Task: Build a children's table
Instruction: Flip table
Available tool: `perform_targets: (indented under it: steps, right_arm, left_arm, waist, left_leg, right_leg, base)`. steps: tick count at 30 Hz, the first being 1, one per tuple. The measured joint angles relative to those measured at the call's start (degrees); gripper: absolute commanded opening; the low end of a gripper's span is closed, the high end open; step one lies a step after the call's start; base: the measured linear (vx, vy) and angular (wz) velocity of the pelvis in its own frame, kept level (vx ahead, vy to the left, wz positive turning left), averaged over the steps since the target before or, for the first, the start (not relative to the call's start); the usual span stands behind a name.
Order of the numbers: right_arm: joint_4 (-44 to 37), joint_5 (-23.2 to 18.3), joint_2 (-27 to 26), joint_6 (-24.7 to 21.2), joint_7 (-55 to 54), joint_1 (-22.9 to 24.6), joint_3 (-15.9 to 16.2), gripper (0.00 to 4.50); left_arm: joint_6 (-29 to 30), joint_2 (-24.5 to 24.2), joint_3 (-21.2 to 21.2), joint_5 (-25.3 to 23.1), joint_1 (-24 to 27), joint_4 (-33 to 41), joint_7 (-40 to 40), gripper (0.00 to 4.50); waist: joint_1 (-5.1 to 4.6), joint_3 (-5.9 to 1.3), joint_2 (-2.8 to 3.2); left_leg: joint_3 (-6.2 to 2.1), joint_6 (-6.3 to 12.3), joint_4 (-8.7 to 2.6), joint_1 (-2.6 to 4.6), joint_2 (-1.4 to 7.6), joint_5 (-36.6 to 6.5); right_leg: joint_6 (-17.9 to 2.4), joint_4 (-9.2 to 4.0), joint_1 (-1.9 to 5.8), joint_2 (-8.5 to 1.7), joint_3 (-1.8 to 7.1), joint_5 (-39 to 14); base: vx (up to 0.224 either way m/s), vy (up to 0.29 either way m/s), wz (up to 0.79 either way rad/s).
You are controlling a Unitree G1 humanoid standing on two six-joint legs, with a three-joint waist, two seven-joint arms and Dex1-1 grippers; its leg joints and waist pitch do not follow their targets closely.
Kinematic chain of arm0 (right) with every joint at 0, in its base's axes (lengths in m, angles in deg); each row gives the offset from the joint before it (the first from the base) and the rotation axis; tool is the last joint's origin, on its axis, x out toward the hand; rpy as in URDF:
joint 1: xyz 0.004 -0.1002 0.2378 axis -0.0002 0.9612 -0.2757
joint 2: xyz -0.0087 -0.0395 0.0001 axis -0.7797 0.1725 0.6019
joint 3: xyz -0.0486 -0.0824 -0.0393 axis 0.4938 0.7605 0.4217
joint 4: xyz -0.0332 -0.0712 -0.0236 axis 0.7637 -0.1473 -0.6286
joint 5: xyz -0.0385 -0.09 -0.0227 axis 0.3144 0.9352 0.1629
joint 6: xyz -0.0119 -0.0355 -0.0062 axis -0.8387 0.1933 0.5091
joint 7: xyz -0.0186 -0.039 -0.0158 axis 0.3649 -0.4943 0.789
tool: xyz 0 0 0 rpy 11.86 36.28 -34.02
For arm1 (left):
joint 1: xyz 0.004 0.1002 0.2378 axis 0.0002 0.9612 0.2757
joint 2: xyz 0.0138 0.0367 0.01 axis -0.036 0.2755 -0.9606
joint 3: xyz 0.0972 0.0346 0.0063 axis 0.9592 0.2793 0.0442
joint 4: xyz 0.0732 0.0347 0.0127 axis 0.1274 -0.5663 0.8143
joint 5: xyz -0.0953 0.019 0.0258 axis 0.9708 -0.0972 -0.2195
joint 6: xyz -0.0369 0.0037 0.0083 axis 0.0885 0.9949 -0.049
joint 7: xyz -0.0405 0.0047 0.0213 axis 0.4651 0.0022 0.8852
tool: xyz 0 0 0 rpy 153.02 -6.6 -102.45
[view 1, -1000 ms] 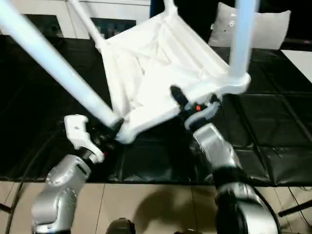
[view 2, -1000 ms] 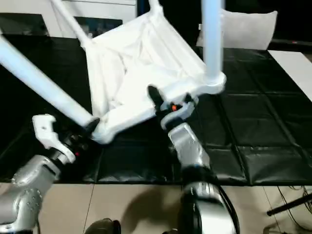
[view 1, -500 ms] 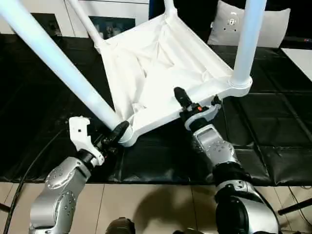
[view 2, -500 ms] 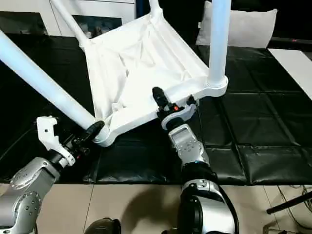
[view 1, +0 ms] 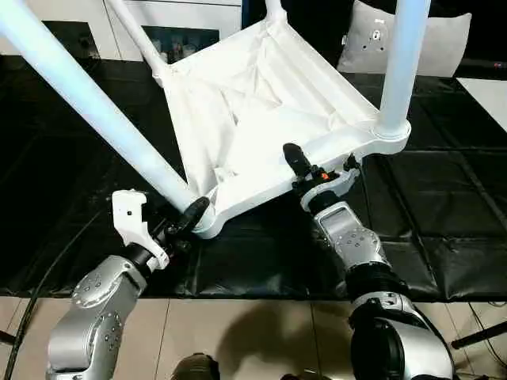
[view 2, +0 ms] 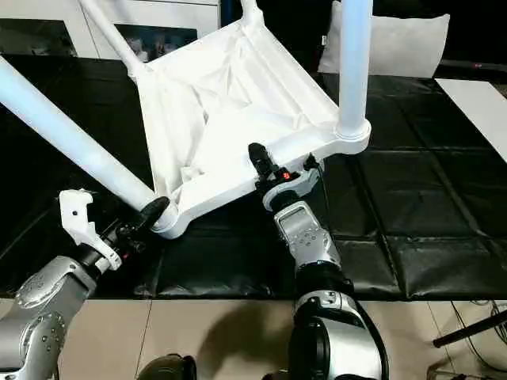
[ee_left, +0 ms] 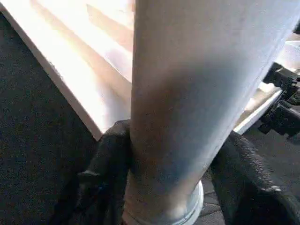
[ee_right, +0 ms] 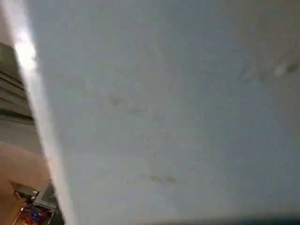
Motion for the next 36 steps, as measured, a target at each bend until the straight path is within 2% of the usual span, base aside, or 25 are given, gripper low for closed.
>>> perform_targets:
  steps: [3, 7, 8, 9, 10, 11, 18, 21, 24, 30, 32, 36]
  right_arm:
    - [0.09, 0.17, 0.0, 0.12, -0.3, 0.0, 0.0, 1.95]
    - [0.09, 0.54, 0.45, 1.67, -1.14, -0.03, 0.01, 1.94]
    - [0.08, 0.6, 0.47, 2.05, -1.34, -0.09, 0.01, 1.94]
    - [0.08, 0.8, 0.56, 2.37, -1.66, -0.29, 0.01, 1.94]
    - [0.08, 1.1, 0.7, 2.85, -2.11, -0.58, 0.04, 1.94]
    - [0.08, 1.33, 0.82, 3.39, -2.51, -0.94, 0.03, 1.94]
    - [-3.25, 4.65, 4.57, 7.51, -5.76, -2.14, 0.48, 1.94]
    - [-6.83, 5.92, 6.53, 7.71, -7.28, -1.09, 0.69, 1.94]
    - [-10.17, 6.68, 8.11, 7.8, -9.13, 0.35, 1.08, 1.94]
    - [-21.99, 9.27, 11.08, 6.49, -14.22, 5.81, 2.75, 1.95]
    - [-25.64, 10.26, 11.97, 5.78, -14.89, 7.51, 3.44, 1.95]
    - [-34.65, 13.32, 15.06, 3.18, -15.96, 11.38, 6.82, 1.95]
  left_arm:
    - [0.56, 0.14, 0.19, 0.71, 0.0, -0.93, 0.11, 3.19]
    - [0.55, -0.71, 0.68, 0.8, 0.15, -0.82, 1.3, 3.19]
    - [0.51, -0.71, 0.81, 0.82, 0.3, -0.73, 1.35, 3.41]
    - [0.49, -0.98, 0.8, 0.82, 0.73, -0.5, 1.6, 3.41]
    - [0.51, -1.68, 0.86, 0.84, 1.26, -0.16, 2.16, 3.66]
    - [0.59, -2.5, 0.86, 0.86, 1.84, 0.07, 2.68, 3.66]
    - [-0.3, -6.01, 0.32, 0.49, 5.17, 2.73, 4.59, 3.83]
    - [-0.65, -8.38, 0.41, -0.47, 5.69, 3.69, 5.71, 4.0]
    - [-1.08, -9.3, 0.95, -1.47, 6.37, 4.34, 6.21, 4.19]
    - [-2.9, -10.13, 2.72, -3.24, 6.65, 5.71, 6.43, 4.5]
    - [-3.14, -10.99, 3.12, -3.85, 6.38, 6.52, 6.88, 4.5]
    - [-3.25, -12.02, 3.92, -4.57, 4.91, 8.03, 7.17, 4.5]
  waist:
    - [-0.29, 0.03, -0.03]
    - [-0.41, 0.09, 0.07]
    - [-0.43, 0.1, 0.08]
    - [-0.43, 0.1, 0.09]
    - [-0.41, 0.11, 0.1]
    - [-0.34, 0.12, 0.12]
    - [1.64, 0.17, 0.13]
    - [2.26, 0.17, 0.13]
    - [2.41, 0.17, 0.1]
    - [2.29, 0.11, 0.0]
    - [1.99, 0.05, -0.07]
    - [0.71, -0.17, -0.34]
  left_leg:
    - [0.0, 0.0, 0.0, -0.06, 0.0, 0.0]
    - [0.0, 0.0, -0.06, -0.07, 0.0, 0.0]
    - [0.01, 0.0, -0.06, -0.07, 0.0, 0.0]
    - [0.01, 0.0, -0.06, -0.07, 0.0, 0.01]
    - [0.0, -0.01, -0.06, -0.07, 0.0, 0.01]
    - [0.01, -0.01, -0.06, -0.06, 0.01, 0.02]
    - [0.12, 0.02, -0.05, -0.07, -0.01, 0.04]
    - [0.14, 0.03, -0.05, -0.06, -0.01, 0.05]
    - [0.15, 0.03, -0.05, -0.05, -0.01, 0.05]
    - [0.19, 0.03, -0.06, 0.06, -0.01, 0.05]
    - [0.22, 0.03, -0.07, 0.12, 0.0, 0.05]
    - [0.24, -0.01, -0.08, 0.27, -0.01, 0.08]
  right_leg:
    - [0.0, 0.0, -0.06, 0.0, -0.01, 0.0]
    - [0.0, 0.0, -0.09, 0.0, -0.01, 0.0]
    - [0.0, 0.0, -0.09, 0.0, -0.01, 0.0]
    - [0.0, 0.0, -0.09, 0.0, -0.01, 0.0]
    - [0.0, 0.0, -0.09, 0.0, -0.02, 0.0]
    - [0.0, 0.01, -0.09, 0.0, -0.02, 0.0]
    - [0.0, -0.03, -0.04, -0.09, -0.03, 0.0]
    - [0.03, -0.04, -0.04, -0.1, -0.02, 0.01]
    - [0.06, -0.05, -0.03, -0.1, -0.01, 0.03]
    - [0.16, -0.06, 0.03, -0.1, 0.04, 0.04]
    - [0.21, -0.06, 0.05, -0.1, 0.07, 0.05]
    - [0.33, -0.06, 0.16, -0.09, 0.13, 0.07]
  base:
    - [0.0, 0.0, 0.0]
    - [0.0, 0.0, 0.0]
    - [0.0, 0.0, 0.0]
    - [0.0, 0.0, 0.0]
    - [0.0, 0.0, 0.0]
    - [0.0, 0.0, 0.0]
    - [0.0, 0.0, 0.0]
    - [0.0, 0.0, 0.0]
    - [0.0, 0.0, 0.0]
    - [0.0, 0.0, 0.0]
    - [0.0, 0.0, 0.0]
    - [0.0, 0.0, 0.0]
